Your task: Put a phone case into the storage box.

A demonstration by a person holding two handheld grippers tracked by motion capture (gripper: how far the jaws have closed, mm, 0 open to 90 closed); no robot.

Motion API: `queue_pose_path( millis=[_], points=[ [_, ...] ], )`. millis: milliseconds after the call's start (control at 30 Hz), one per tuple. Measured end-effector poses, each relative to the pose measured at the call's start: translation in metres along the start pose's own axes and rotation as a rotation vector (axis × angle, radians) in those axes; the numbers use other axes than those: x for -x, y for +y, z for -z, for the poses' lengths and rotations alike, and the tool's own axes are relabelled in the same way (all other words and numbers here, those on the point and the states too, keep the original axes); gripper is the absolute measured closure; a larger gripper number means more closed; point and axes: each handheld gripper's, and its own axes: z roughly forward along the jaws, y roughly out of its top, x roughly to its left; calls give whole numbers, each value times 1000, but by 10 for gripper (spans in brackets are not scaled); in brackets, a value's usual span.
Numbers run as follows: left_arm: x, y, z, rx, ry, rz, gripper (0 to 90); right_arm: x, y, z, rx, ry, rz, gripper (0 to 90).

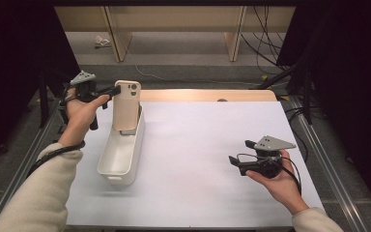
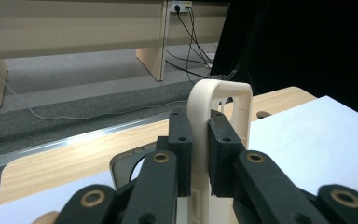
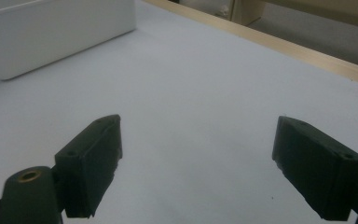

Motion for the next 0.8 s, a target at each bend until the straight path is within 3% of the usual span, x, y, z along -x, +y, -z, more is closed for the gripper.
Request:
queue_pose_path(
  millis=[800],
  points=[
    [-7, -23, -21, -48, 34, 6, 811, 0, -1, -1, 1, 3, 1, 168]
  ],
)
